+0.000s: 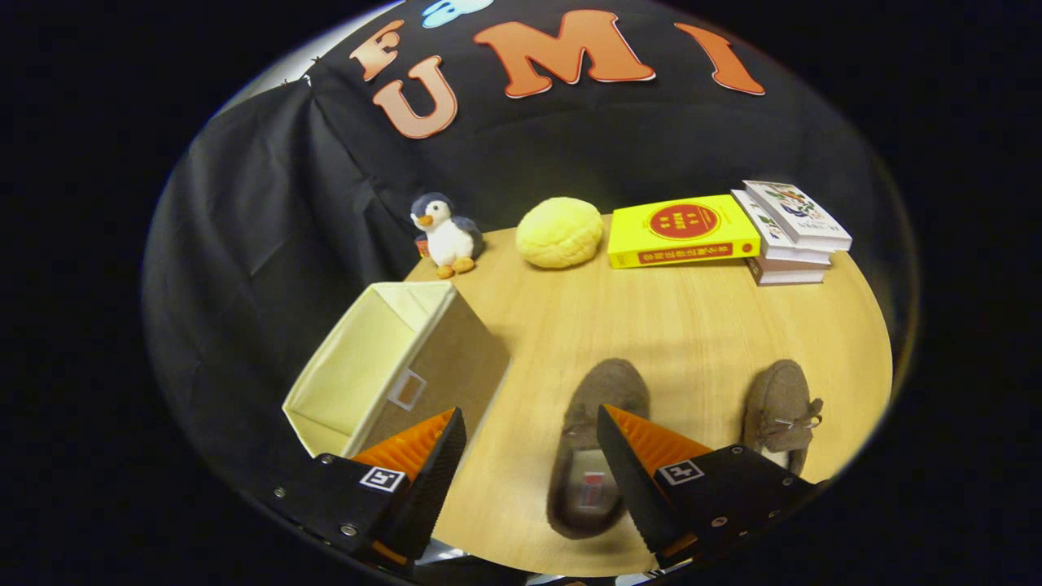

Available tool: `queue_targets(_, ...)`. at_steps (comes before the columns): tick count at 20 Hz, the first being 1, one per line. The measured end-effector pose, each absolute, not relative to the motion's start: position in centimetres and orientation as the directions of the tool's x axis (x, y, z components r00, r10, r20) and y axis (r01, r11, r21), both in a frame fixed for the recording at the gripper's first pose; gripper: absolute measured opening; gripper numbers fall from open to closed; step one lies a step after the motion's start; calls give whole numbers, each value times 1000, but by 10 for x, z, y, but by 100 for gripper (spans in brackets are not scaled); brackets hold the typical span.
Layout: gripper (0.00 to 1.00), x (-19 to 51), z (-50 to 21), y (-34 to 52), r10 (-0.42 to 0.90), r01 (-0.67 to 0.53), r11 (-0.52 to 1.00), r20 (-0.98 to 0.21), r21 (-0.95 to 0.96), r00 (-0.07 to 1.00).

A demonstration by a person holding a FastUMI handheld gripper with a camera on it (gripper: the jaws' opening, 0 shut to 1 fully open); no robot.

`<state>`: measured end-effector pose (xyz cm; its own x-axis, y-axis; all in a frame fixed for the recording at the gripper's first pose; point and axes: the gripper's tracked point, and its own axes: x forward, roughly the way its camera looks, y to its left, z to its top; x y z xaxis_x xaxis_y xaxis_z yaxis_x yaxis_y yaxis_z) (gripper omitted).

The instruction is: Open the storage box then place both shoes into the box .Put the left shoe in first, then the right shoe, with the right side of both shoes facing outward in a uniform manner.

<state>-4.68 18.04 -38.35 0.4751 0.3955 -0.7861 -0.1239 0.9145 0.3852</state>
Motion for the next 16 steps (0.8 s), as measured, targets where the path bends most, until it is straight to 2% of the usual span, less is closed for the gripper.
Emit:
queue_targets(4, 96, -59, -422, 152, 326, -90, 943, -833, 321, 447)
queue_targets(8, 91, -74, -457, 141, 305, -98, 952, -866, 290, 396)
queue_targets(16, 62, -48, -502, 128, 223, -80, 975, -889, 208, 399)
